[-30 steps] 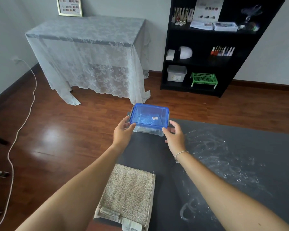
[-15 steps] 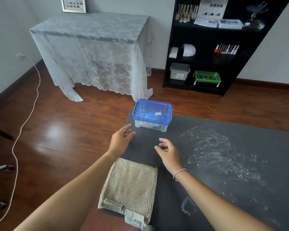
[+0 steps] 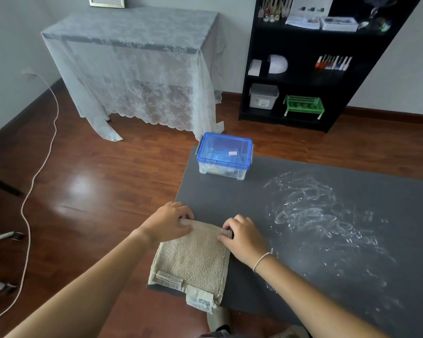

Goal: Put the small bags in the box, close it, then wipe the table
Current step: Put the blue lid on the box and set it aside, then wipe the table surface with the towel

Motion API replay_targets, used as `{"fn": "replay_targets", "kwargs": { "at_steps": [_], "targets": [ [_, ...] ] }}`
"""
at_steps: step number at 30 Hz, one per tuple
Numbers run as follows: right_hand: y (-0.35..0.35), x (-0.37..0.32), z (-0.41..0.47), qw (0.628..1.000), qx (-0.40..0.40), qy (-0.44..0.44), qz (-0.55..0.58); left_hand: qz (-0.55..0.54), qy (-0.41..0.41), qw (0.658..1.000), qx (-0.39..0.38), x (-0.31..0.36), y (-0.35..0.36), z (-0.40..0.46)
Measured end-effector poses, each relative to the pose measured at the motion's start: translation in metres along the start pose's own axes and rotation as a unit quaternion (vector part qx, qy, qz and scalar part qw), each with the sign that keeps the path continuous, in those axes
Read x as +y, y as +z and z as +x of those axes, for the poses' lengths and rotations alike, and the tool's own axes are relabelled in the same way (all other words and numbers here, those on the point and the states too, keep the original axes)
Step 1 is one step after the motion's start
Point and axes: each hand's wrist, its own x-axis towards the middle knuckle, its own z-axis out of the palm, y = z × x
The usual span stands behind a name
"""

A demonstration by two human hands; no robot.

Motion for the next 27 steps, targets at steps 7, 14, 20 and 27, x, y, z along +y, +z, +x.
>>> {"fn": "replay_targets", "kwargs": {
  "at_steps": [7, 14, 20, 27],
  "targets": [
    [-0.004, -0.002, -0.005, 0.994, 0.004, -0.004, 0.113, -0.038, -0.014, 0.999, -0.019, 0.007, -0.008, -0.003],
    [-0.046, 0.01, -0.023, 0.937, 0.107, 0.033, 0.332, -0.167, -0.021, 0.985, 0.042, 0.058, -0.033, 0.009],
    [-0.11, 0.045, -0.048, 0.895, 0.208, 0.034, 0.392, -0.252, 0.042, 0.964, 0.076, 0.14, -0.041, 0.028],
    [-0.191, 0.097, -0.092, 0.871, 0.316, 0.004, 0.375, -0.295, 0.11, 0.943, 0.106, 0.242, -0.028, 0.045]
  ]
}}
